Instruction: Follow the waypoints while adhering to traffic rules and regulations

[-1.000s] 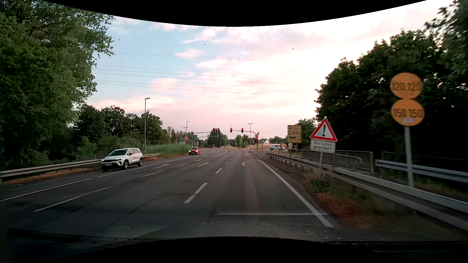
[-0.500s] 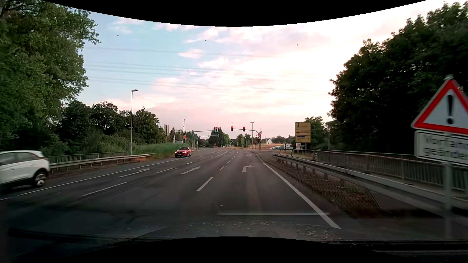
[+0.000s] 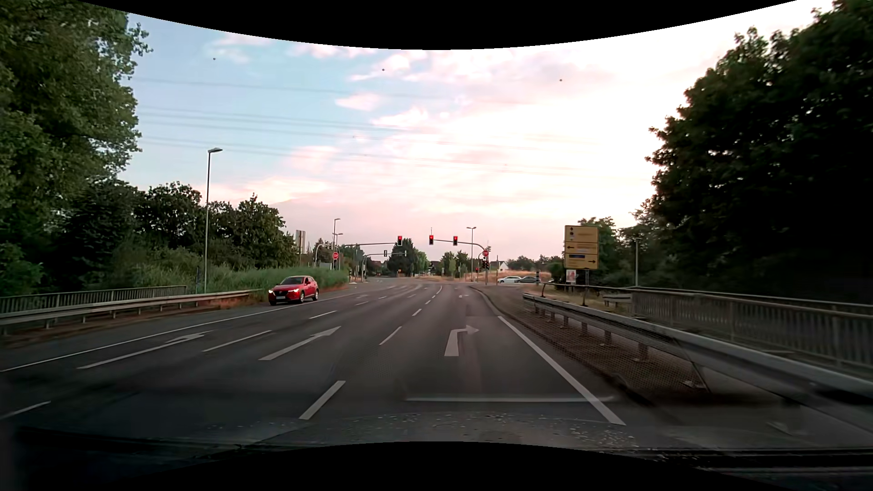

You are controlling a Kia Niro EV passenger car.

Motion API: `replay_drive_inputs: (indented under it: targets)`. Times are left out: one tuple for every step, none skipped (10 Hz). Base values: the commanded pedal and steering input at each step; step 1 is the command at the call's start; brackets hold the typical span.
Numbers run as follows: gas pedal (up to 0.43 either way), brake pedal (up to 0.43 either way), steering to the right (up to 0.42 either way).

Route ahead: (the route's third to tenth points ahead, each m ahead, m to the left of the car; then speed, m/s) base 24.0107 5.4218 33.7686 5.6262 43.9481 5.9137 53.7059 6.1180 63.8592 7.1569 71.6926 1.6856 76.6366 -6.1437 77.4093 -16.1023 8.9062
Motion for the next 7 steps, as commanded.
replay_drive_inputs:
  targets:
    - [0.000,0.000,-0.002]
    - [0.000,0.000,-0.001]
    - [0.000,0.000,-0.002]
    - [0.000,0.000,-0.001]
    - [0.000,0.000,-0.002]
    - [0.000,0.000,-0.002]
    - [0.000,0.000,-0.002]
